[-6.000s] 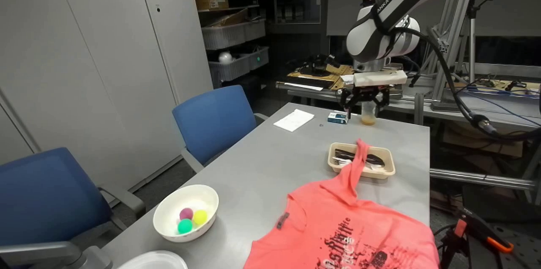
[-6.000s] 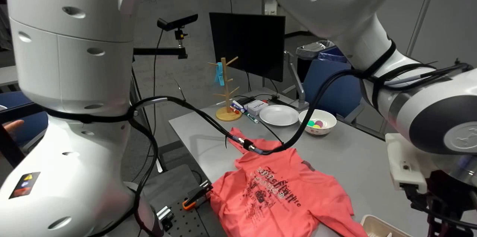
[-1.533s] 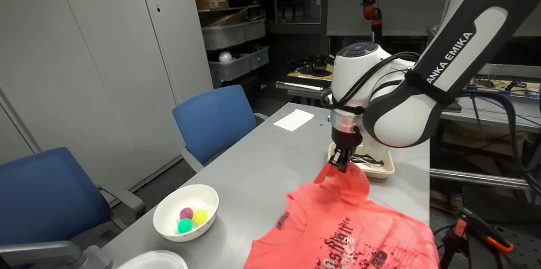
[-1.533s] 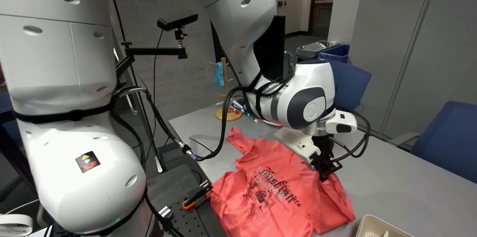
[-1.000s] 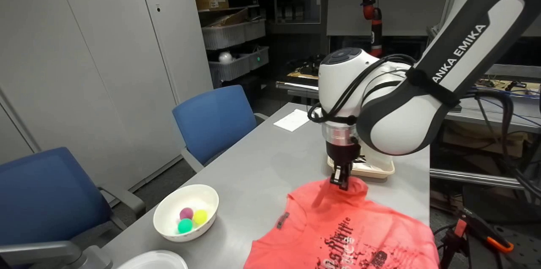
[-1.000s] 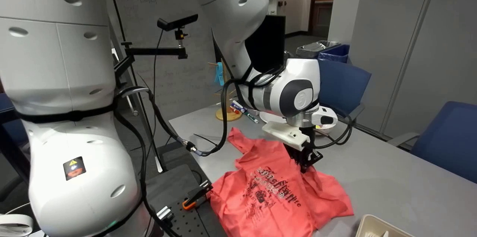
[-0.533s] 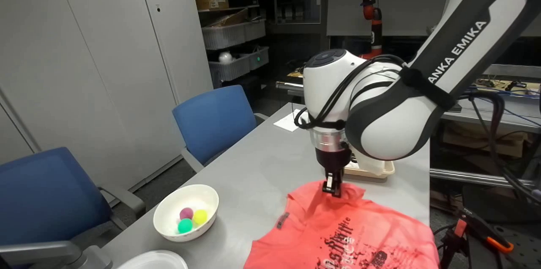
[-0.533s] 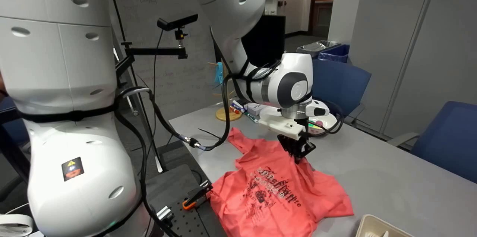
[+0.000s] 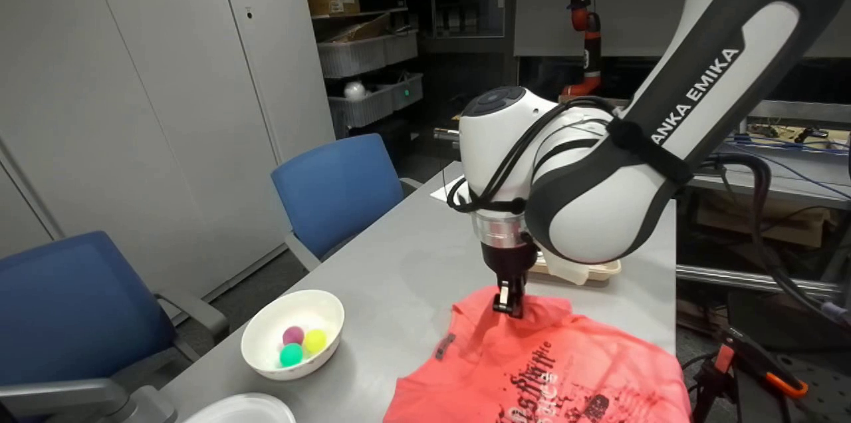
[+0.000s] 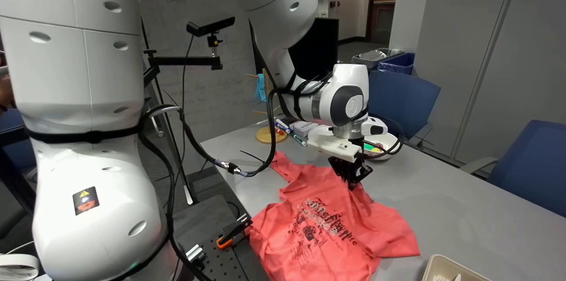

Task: Fold the right sleeve and then the left sleeve of the sweatshirt, fold the sweatshirt in half from bottom to top

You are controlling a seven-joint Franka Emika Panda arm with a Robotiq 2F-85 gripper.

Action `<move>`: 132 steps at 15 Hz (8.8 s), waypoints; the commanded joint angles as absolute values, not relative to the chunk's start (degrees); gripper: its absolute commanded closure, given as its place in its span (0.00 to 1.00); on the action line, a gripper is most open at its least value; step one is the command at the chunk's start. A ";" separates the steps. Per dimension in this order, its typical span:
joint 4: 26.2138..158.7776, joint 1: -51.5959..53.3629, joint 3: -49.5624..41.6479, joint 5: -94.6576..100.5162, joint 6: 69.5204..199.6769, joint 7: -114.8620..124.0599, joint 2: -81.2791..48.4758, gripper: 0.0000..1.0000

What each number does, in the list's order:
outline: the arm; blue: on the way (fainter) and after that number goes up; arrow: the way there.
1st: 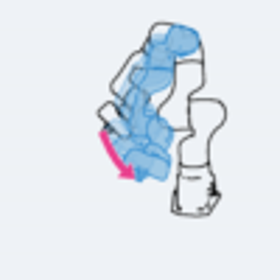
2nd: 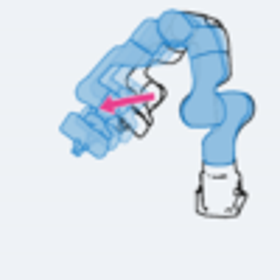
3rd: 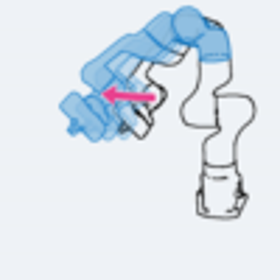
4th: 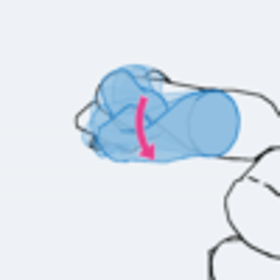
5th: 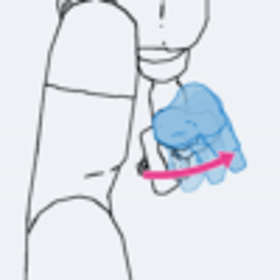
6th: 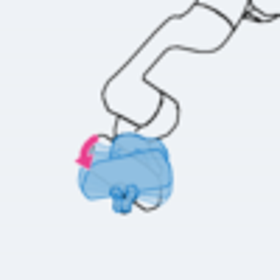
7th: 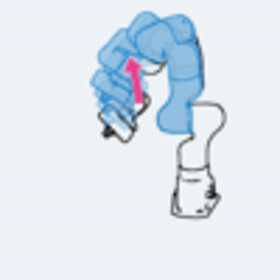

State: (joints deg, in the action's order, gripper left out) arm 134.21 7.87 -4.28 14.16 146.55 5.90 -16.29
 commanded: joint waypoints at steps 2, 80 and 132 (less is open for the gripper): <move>132.66 5.95 -1.42 12.07 144.63 2.14 -17.02 0.99; 116.97 14.25 14.70 18.20 153.31 -21.74 -38.63 0.25; 146.30 5.18 1.96 40.69 152.44 5.01 -3.85 0.00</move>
